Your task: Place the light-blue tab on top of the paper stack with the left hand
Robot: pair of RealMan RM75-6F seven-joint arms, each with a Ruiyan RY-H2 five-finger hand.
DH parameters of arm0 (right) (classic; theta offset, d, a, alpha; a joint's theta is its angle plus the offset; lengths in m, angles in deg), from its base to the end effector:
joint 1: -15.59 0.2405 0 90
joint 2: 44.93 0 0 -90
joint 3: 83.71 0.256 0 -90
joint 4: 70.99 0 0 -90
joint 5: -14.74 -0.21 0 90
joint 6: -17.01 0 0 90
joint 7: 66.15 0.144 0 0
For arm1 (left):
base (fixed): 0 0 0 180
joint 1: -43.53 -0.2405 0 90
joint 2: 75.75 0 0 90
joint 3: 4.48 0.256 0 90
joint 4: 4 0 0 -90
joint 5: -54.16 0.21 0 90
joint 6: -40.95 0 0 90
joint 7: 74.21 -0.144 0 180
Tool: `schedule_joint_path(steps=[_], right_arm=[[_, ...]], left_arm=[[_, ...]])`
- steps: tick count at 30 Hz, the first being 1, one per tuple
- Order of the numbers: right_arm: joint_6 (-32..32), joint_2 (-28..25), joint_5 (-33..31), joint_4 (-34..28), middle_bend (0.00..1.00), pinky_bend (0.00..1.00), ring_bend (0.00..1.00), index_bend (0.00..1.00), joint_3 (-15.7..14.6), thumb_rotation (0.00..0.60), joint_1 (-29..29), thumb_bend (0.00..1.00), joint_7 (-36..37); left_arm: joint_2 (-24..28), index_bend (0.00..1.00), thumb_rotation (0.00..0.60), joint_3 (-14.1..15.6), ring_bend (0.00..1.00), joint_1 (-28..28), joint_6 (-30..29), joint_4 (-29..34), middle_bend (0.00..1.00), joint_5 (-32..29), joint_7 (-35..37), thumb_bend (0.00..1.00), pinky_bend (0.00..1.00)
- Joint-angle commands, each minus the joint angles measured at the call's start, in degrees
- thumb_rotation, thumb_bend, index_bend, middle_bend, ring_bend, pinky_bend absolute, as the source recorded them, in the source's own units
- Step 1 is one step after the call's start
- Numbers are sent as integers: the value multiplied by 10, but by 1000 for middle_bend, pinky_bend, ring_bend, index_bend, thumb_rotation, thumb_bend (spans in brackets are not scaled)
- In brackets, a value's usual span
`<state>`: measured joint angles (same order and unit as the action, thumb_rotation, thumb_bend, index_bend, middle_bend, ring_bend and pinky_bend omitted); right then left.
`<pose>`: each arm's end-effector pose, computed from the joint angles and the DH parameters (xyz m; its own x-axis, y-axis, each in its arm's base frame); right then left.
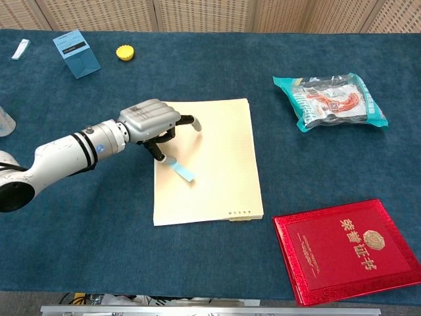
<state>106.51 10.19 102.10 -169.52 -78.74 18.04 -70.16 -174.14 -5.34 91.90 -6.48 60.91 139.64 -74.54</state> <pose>-0.2950 -0.1743 0.2114 0.4998 0.0959 0.8608 -0.8649 0.0014 0.5020 -0.1503 0.3345 -0.0873 0.6060 0.3184 0.7290 0.6944 -0.6588 -0.2895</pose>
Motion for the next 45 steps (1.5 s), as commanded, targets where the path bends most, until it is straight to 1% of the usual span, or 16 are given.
schedule_joint_path(steps=[1, 11, 23, 35, 45], right_arm=[[0, 0, 1, 0, 379, 514, 442, 238, 0, 600, 0, 210, 0], [1, 0, 1, 0, 379, 513, 448, 238, 0, 600, -1, 210, 0], [4, -2, 1, 0, 378, 514, 450, 238, 0, 600, -4, 210, 1], [6, -2, 2, 0, 378, 513, 455, 238, 0, 600, -5, 210, 3], [9, -4, 0, 4, 379, 514, 459, 238, 0, 600, -9, 210, 10]], left_arm=[[2, 211, 600, 0, 955, -1, -1, 3, 899, -1, -2, 203, 928], [5, 210, 600, 8, 955, -5, -6, 23, 899, 8, -10, 203, 928], [4, 211, 600, 11, 955, -7, -2, 29, 898, 5, -21, 203, 928], [9, 211, 600, 8, 955, -8, -10, 48, 897, 7, -27, 203, 928], [-1, 211, 600, 7, 955, -7, -2, 41, 897, 0, -39, 203, 928]])
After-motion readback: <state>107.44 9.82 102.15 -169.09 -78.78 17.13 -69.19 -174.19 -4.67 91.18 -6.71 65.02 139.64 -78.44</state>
